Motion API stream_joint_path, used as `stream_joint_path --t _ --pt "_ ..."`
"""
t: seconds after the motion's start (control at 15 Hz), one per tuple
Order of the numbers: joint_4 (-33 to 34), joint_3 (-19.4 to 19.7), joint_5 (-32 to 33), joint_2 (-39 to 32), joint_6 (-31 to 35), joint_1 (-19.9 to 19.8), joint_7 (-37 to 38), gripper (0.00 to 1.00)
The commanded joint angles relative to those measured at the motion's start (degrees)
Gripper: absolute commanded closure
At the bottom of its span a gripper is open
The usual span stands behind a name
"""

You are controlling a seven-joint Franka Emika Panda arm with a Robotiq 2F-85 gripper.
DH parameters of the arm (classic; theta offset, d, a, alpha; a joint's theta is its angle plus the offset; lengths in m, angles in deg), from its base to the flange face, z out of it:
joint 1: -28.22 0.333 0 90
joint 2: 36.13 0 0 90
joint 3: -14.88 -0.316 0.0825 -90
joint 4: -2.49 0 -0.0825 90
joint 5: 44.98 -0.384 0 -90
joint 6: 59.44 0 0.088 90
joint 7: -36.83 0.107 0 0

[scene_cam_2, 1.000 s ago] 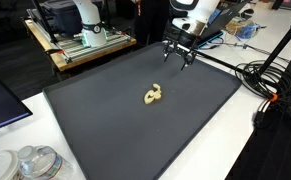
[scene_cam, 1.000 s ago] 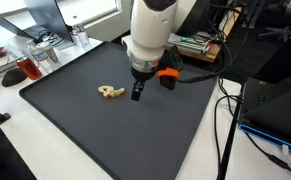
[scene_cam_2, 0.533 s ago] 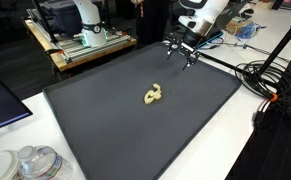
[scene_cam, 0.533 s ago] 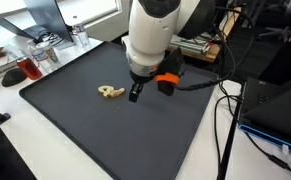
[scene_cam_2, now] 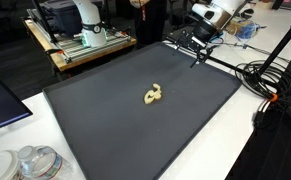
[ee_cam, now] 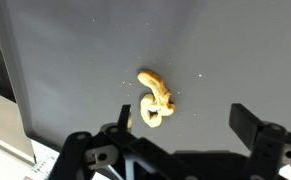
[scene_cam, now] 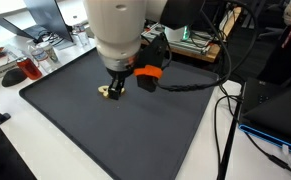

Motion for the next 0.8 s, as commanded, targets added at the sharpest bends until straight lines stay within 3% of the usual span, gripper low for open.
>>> stream_joint_path --t 0.0,0.47,0.73 --pt "13.8 -1.2 -1.4 -7.7 -5.5 -4.0 -8.9 0.0" --pt "28.9 -2.0 -8.8 -16.0 -11.7 -13.0 -27.4 0.0" --pt "34.5 -2.6 -15.1 -19.2 -17.0 -18.2 -34.1 0.0"
